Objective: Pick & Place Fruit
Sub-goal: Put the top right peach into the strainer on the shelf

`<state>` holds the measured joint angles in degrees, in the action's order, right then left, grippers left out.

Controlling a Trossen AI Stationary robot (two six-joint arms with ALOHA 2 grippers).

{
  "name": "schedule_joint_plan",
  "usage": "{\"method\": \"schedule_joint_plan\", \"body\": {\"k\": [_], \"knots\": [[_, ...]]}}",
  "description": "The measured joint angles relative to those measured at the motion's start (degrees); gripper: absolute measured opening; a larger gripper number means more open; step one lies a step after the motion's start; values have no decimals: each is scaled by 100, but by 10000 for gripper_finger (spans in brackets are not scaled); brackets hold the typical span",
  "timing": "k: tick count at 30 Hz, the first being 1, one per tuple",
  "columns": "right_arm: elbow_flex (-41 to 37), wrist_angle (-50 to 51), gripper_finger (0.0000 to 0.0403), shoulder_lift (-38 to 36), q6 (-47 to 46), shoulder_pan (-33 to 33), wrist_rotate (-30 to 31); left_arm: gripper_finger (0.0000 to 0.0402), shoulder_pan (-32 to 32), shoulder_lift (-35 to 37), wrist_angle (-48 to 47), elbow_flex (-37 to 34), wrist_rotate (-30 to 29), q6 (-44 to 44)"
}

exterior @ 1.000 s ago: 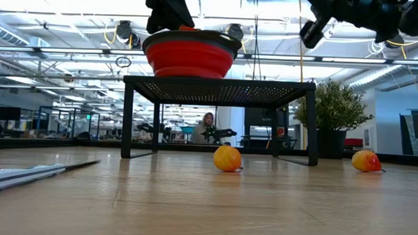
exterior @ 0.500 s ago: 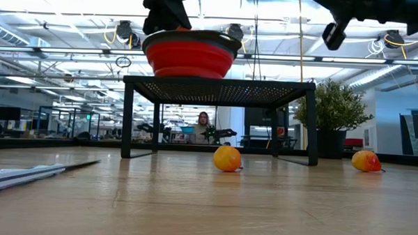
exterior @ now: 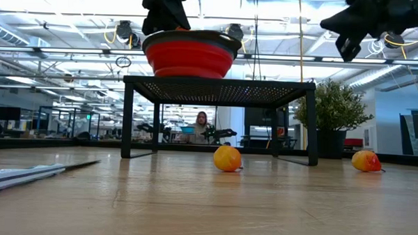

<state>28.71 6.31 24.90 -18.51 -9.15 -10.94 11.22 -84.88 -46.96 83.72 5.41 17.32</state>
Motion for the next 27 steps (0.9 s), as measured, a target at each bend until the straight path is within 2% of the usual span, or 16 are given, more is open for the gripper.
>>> {"method": "schedule_joint_plan", "body": {"k": [5, 8, 13, 19, 24, 27], "knots": [[0, 206, 0, -405, 829, 0, 711, 115, 0, 0, 2, 0, 1, 4], [0, 560, 0, -619, 932, 0, 1092, 115, 0, 0, 2, 0, 1, 20], [0, 1029, 0, -759, 887, 0, 1186, 115, 0, 0, 2, 0, 0, 115], [0, 1034, 0, -758, 876, 0, 1165, 115, -3, 0, 2, 0, -97, 128], [0, 1036, 0, -758, 875, 0, 1089, 115, -21, 0, -5, 0, -110, 525], [0, 1038, 0, -758, 874, 0, 1089, 115, -108, -2, -183, 0, -456, 629]]}}
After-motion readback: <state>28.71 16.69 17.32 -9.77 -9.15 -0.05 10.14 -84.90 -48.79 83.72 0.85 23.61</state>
